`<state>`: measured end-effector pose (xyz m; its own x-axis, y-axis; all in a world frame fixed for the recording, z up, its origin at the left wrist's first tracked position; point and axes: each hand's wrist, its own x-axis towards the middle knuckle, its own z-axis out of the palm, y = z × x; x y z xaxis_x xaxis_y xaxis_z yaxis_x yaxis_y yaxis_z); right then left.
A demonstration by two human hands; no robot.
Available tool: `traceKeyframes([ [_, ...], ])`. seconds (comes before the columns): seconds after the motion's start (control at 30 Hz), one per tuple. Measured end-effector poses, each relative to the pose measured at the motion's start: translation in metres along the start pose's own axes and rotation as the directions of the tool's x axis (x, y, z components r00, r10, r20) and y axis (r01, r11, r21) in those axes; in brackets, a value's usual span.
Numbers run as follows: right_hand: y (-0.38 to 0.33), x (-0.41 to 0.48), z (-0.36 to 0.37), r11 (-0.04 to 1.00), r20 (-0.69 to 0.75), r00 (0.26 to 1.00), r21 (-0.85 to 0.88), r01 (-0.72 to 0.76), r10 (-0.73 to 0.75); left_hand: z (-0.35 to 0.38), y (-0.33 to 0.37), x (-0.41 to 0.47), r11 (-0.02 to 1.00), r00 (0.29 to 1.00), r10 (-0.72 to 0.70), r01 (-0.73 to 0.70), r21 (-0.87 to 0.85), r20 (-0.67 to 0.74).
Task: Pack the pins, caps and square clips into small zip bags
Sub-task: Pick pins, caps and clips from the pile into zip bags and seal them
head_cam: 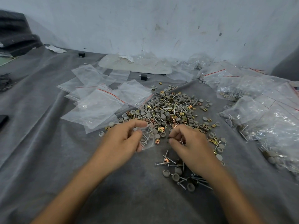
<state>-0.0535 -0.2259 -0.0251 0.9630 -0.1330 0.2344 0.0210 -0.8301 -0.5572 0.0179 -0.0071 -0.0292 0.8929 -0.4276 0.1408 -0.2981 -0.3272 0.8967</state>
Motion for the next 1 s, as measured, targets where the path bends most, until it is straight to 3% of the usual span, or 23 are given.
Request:
traceKeyframes([
  [0.07,-0.008,-0.001,0.002,0.979,-0.013,1.0,0.206,-0.014,0.017,0.002,0.002,-0.001,1.0,1.0,-0.001,0.001,0.009,-0.005],
  [0.17,-0.018,-0.003,0.008,0.925,0.0,1.0,0.381,-0.004,0.005,0.004,0.003,-0.002,0.999,1.0,-0.003,0.004,0.036,-0.01],
  [0.43,-0.027,-0.002,0.013,0.826,0.066,0.998,0.563,-0.02,-0.021,0.003,0.005,-0.001,1.0,1.0,-0.003,0.003,0.009,-0.015],
  [0.47,-0.024,-0.001,0.011,0.859,0.029,1.0,0.512,-0.007,-0.01,0.003,0.005,-0.001,1.0,1.0,-0.005,0.005,0.012,-0.012],
  [0.53,-0.016,0.0,0.009,0.971,-0.012,1.0,0.239,0.019,-0.017,0.002,0.005,-0.001,1.0,1.0,-0.003,0.003,0.023,-0.008],
  [0.63,-0.01,0.0,0.014,0.994,0.087,0.996,-0.1,0.042,-0.033,0.0,0.006,-0.001,0.999,1.0,0.001,0.0,0.033,-0.007],
  [1.0,-0.008,0.004,0.012,0.968,0.123,0.992,-0.252,0.009,0.023,-0.001,0.007,-0.003,0.999,1.0,0.001,-0.001,0.034,0.007],
])
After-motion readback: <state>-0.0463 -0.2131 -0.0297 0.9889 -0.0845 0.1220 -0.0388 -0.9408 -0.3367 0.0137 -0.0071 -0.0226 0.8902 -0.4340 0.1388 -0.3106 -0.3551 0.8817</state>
